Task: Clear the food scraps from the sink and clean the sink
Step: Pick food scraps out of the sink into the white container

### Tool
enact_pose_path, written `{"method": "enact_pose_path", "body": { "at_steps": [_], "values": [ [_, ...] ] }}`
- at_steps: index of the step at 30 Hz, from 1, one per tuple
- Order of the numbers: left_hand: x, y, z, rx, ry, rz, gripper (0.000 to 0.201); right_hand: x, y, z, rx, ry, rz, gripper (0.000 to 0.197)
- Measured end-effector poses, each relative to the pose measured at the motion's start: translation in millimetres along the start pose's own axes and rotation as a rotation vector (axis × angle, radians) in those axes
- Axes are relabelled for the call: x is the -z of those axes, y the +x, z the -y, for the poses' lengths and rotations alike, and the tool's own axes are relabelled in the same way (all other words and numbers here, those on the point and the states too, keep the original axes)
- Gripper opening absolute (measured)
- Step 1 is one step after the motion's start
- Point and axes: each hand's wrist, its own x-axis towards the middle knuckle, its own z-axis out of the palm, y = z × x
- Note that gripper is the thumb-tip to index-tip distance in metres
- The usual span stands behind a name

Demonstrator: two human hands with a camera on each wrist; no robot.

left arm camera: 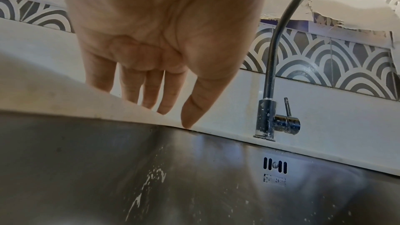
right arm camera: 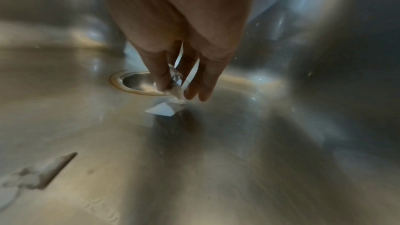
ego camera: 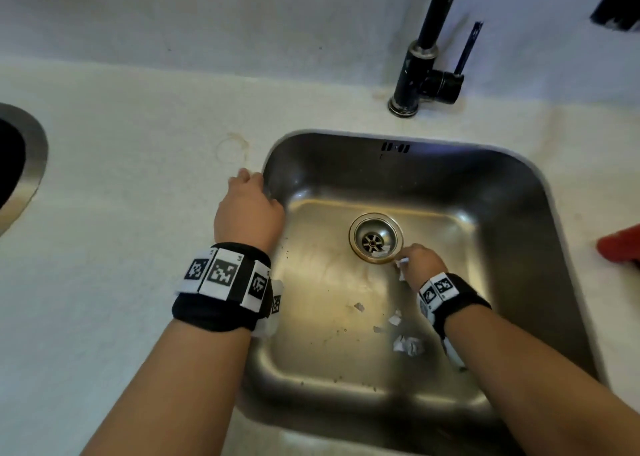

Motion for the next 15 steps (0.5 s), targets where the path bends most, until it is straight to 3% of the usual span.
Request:
{"method": "enact_pose_path", "body": {
  "at_steps": [3, 15],
  "values": [
    [0.3, -0.5, -0.3, -0.02, 0.01, -0.012, 0.042, -4.5, -1.4, -4.4, -0.023, -0.013, 0.057, 0.019],
    [2.3, -0.8, 0.3, -0.008, -0.01, 0.023, 0.045, -31.1, -58.1, 7.2, 0.139, -0.104, 0.365, 0.008]
  ]
}}
